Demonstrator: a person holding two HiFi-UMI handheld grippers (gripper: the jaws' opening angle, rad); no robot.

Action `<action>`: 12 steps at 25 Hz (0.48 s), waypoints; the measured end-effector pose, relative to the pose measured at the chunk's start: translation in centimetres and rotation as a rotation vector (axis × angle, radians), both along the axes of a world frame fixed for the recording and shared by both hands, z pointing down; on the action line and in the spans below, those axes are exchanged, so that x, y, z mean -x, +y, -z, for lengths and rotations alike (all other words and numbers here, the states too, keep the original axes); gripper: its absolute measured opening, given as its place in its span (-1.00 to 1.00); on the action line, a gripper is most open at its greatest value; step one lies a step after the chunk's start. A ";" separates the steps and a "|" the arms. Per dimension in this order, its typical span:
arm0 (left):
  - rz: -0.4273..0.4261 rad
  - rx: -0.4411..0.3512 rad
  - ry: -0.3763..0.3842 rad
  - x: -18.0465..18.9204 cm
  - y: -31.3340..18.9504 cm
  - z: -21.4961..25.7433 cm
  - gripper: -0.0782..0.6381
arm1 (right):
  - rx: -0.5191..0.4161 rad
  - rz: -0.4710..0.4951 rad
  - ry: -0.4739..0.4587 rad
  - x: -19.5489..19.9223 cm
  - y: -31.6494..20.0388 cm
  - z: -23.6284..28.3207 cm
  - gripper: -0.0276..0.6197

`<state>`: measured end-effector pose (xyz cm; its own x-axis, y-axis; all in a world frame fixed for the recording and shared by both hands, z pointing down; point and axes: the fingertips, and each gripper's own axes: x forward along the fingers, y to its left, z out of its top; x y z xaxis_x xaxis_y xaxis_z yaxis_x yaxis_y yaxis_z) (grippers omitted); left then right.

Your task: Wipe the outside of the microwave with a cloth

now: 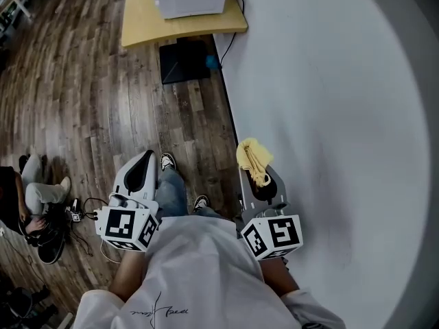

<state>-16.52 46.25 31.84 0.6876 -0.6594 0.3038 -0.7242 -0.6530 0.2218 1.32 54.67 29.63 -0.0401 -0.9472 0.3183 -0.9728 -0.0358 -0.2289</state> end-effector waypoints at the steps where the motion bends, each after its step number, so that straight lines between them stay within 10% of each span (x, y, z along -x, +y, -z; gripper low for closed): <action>1: 0.002 0.006 0.005 0.1 -1.2 0.0 -0.79 | 0.004 0.004 0.001 0.1 -1.2 0.0 -0.55; 12: -0.029 0.033 0.021 0.6 -14.1 1.1 -0.79 | 0.026 0.007 0.004 2.0 -15.0 1.1 -0.55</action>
